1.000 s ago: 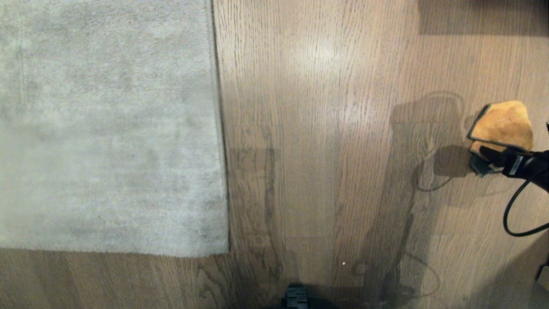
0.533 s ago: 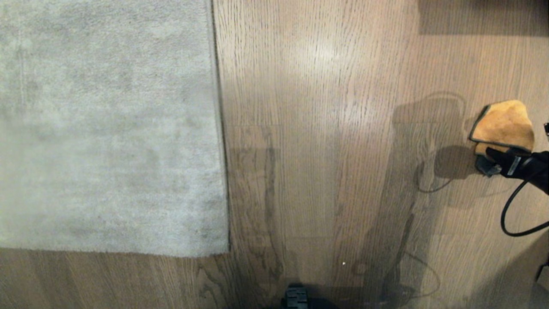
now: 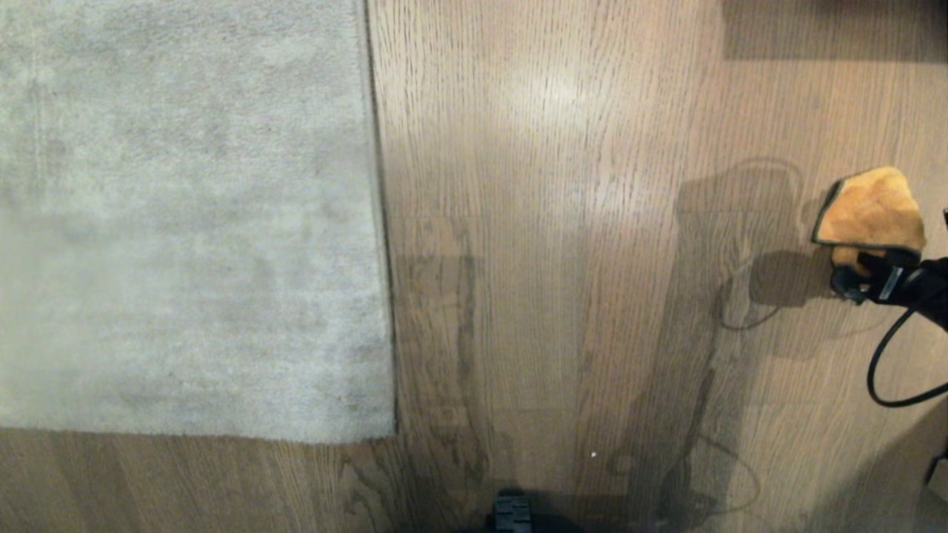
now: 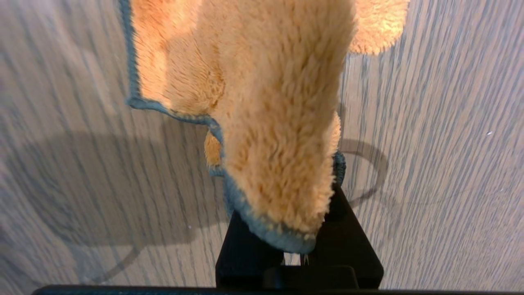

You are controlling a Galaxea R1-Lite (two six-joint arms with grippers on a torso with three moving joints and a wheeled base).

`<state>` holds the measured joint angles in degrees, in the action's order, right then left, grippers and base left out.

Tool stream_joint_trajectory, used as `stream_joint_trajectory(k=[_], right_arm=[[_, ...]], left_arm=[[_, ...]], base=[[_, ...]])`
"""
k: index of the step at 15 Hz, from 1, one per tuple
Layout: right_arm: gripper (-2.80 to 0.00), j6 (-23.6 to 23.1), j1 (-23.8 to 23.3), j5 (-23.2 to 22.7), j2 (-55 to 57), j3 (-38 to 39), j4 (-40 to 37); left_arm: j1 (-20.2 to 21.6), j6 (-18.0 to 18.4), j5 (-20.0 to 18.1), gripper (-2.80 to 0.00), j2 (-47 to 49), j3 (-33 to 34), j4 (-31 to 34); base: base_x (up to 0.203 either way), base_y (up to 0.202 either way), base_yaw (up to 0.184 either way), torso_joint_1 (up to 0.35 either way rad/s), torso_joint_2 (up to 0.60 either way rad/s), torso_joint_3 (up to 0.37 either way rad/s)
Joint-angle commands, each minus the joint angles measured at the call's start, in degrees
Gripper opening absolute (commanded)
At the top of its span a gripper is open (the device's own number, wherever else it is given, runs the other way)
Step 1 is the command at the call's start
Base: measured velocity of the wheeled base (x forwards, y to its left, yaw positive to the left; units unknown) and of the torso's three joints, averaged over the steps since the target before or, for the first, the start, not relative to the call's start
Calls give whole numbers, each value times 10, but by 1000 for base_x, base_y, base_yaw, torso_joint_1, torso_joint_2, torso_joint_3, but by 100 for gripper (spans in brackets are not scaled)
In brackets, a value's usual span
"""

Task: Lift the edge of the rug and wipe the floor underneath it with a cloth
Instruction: Pick up the rag

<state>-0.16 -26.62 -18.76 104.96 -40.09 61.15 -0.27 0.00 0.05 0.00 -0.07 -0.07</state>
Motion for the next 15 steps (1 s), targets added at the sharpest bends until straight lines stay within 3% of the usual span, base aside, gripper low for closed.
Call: stream_joint_trajectory(k=[1, 10, 13, 15], right_arm=[[-280, 0, 0, -1, -24, 1, -2], [-280, -1, 11, -3, -108, 39, -37], [-280, -5, 11, -63, -119, 78, -27], [-280, -9, 10, -67, -121, 80, -22]], left_arm=[[0, 0, 0, -280, 0, 1, 0], [0, 0, 0, -280, 0, 0, 0], [0, 0, 0, -280, 0, 1, 0], [0, 0, 0, -280, 0, 0, 0]], base=[[0, 0, 0, 0, 0, 0], [0, 0, 0, 0, 0, 0], [0, 0, 0, 0, 0, 0], [0, 0, 0, 0, 0, 0]])
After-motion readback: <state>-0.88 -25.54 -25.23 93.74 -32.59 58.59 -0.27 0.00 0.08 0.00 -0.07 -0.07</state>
